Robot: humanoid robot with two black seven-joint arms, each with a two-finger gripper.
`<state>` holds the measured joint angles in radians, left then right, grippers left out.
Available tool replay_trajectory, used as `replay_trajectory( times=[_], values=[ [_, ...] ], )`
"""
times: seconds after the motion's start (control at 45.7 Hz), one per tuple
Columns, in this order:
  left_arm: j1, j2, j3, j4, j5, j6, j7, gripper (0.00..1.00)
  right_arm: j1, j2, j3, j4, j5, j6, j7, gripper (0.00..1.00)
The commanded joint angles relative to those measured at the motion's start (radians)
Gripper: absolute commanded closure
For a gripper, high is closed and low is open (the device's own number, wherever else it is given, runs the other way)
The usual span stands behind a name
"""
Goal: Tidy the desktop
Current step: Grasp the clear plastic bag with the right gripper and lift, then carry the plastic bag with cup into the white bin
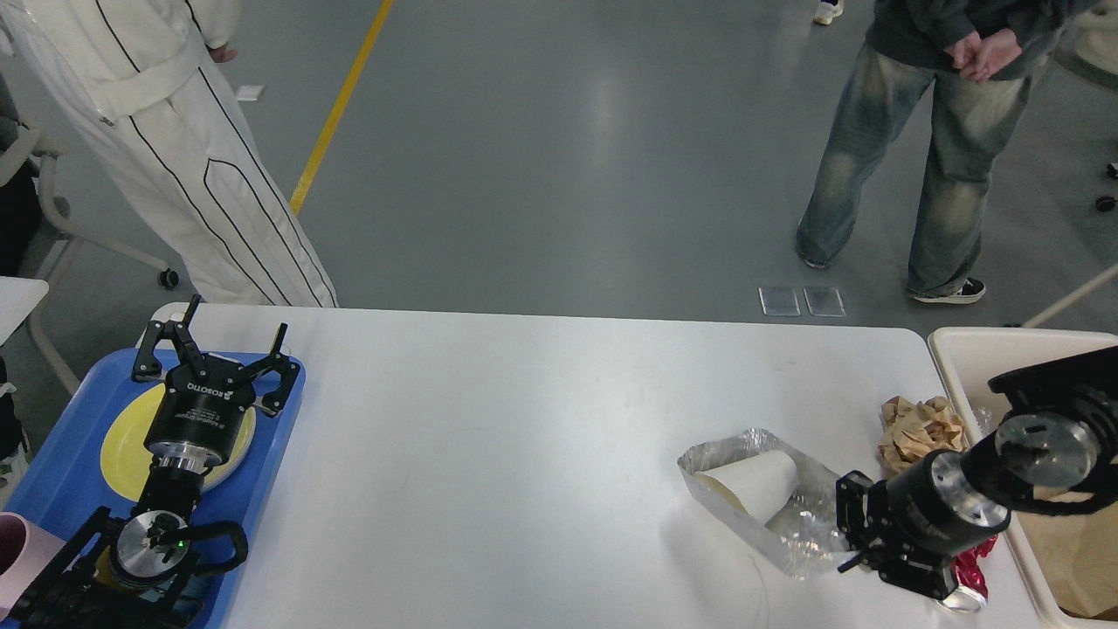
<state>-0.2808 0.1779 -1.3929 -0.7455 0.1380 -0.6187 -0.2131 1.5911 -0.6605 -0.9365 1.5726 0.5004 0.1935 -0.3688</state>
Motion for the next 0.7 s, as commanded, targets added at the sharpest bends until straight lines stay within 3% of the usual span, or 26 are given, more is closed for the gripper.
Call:
replay_trajectory(
  times=[0.0, 0.219, 0.394, 0.547, 0.678],
  values=[
    [0.000, 0.000, 0.000, 0.000, 0.000, 0.001, 0.001, 0.04, 0.219, 0.002, -0.113, 0.027, 0.000, 0.087, 0.001, 1.00],
    [0.000, 0.000, 0.000, 0.000, 0.000, 0.000, 0.000, 0.04, 0.627, 0.059, -0.392, 0.026, 0.000, 0.279, 0.007, 1.00],
    [0.000, 0.000, 0.000, 0.000, 0.000, -0.001, 0.000, 0.04, 0.776, 0.084, -0.492, 0.029, 0.000, 0.402, 0.010, 1.00],
    [0.000, 0.000, 0.000, 0.000, 0.000, 0.001, 0.000, 0.04, 0.779, 0.064, -0.519, 0.026, -0.002, 0.391, 0.010, 1.00],
    [0.000, 0.000, 0.000, 0.000, 0.000, -0.001, 0.000, 0.04, 0.776, 0.058, -0.625, 0.006, -0.002, 0.287, 0.010, 1.00]
  ],
)
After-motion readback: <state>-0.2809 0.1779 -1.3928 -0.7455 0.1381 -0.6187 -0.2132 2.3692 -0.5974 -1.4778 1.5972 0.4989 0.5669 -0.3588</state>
